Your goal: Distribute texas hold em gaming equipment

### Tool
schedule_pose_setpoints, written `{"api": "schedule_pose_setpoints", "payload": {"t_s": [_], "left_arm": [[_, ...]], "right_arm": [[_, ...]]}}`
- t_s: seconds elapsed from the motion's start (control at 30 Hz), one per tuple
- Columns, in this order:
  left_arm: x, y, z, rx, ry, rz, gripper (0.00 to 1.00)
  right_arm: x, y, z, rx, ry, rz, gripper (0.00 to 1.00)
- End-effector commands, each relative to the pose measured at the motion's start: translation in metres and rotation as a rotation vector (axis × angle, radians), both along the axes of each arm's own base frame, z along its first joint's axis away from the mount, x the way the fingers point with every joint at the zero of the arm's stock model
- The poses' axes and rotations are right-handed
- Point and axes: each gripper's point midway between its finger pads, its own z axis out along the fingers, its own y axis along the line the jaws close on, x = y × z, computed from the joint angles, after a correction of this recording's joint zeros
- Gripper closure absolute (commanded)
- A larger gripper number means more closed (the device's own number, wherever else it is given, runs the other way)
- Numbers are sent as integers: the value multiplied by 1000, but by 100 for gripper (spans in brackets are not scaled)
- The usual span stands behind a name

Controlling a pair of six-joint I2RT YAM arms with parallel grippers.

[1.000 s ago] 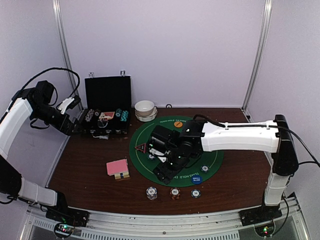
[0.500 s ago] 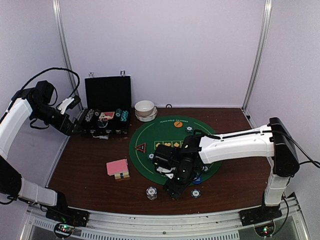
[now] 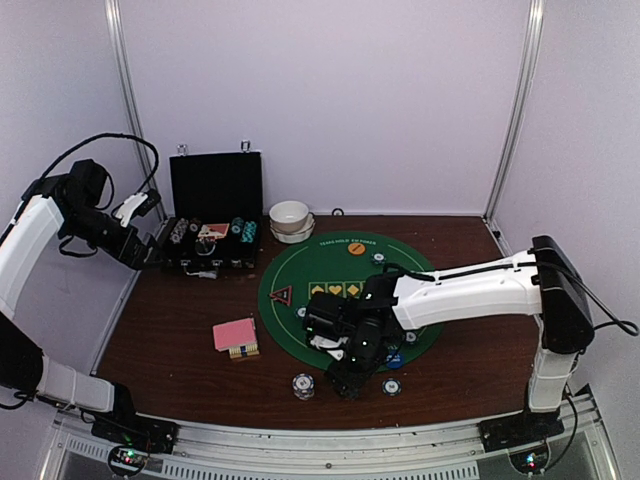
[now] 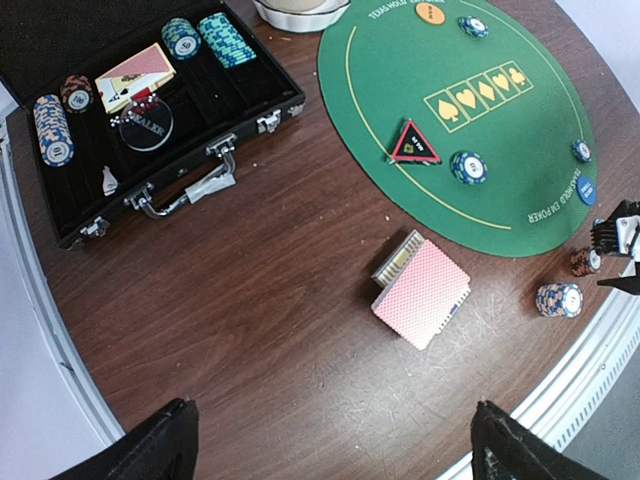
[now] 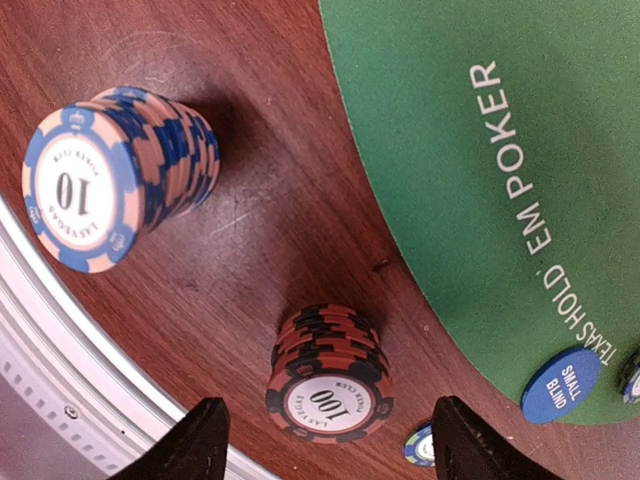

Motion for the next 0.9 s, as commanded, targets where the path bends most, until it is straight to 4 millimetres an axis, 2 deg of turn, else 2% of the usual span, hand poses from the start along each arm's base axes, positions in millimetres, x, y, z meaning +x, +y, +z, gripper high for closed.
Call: {"api": "schedule_pose_setpoints", "payload": {"t_s": [0.0, 0.4, 0.53, 0.7, 0.87], "left_arm": [[2, 2, 12, 4, -42, 8, 2], [3, 3, 13, 8, -44, 8, 2], [2, 3, 13, 8, -45, 8, 2], [2, 3, 13, 9, -45, 9, 2], [2, 4, 13, 13, -47, 9, 2]], "right_arm": [[-5, 1, -10, -8, 17, 18, 29], [-9, 1, -20, -19, 39, 21, 42], [-9, 2, -18, -12, 35, 23, 49], [-9, 1, -20, -19, 42, 21, 53], [-9, 1, -18, -16, 35, 24, 64]]}}
